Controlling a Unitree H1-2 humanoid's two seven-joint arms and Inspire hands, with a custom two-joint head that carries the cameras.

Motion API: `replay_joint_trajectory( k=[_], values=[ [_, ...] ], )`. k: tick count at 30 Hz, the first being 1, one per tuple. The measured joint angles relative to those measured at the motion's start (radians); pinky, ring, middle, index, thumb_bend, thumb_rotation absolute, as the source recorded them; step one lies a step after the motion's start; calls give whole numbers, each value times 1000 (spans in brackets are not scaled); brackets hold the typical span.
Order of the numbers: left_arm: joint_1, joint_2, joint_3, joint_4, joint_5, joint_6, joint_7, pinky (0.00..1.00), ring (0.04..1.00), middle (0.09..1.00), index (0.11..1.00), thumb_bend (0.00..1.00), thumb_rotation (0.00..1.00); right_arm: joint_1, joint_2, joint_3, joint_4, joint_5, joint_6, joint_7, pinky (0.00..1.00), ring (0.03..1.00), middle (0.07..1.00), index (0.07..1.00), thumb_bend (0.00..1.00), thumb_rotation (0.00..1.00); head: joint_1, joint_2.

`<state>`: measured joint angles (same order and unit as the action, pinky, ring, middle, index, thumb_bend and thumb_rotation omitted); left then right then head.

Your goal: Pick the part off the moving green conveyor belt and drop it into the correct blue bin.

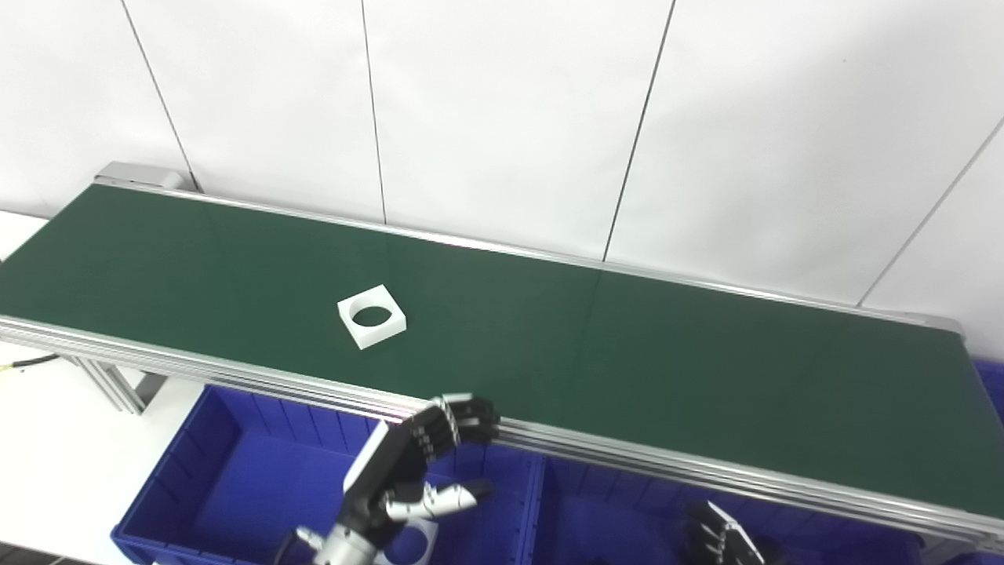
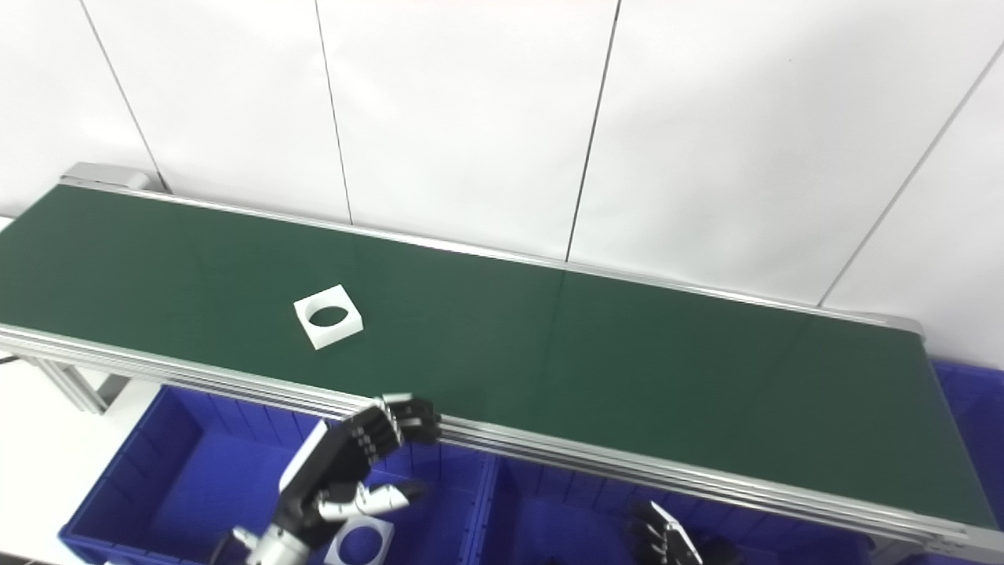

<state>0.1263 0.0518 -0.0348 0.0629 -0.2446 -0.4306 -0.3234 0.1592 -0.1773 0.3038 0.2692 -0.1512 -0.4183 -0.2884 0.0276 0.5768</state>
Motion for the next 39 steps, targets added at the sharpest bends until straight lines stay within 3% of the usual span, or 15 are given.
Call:
replay_joint_trajectory(
  k=[6,12,15,20,26,29,39],
  values=[
    [-54,1,49,-100,10,-2,2,652,667,709,739,643,76,-6,0,6,0,9,0,0,679,754,794,772,663,0,-2,-3],
    [-121,9,77,-116,-16,-2,-10,637,651,698,722,702,125,-17,-1,8,9,15,0,0,671,750,794,778,662,0,6,-11],
    [-146,9,91,-116,-2,-2,5,675,680,713,718,701,114,-24,0,8,13,17,0,0,670,750,793,779,662,0,6,-12],
    [-204,6,128,-108,144,-4,101,776,794,793,774,630,70,-35,0,8,19,25,0,1,670,752,797,780,657,0,11,-20],
    [-276,31,124,-29,336,1,184,868,866,851,822,675,40,-48,2,11,41,23,0,0,666,744,792,775,656,0,14,-25],
    [-301,57,114,-4,415,36,201,813,865,881,861,710,83,-48,1,11,42,28,0,1,658,738,785,775,644,0,15,-26],
    [-378,142,94,108,629,184,288,788,859,894,896,826,186,-55,5,6,41,44,0,14,661,749,806,781,650,0,14,-28]
  ],
)
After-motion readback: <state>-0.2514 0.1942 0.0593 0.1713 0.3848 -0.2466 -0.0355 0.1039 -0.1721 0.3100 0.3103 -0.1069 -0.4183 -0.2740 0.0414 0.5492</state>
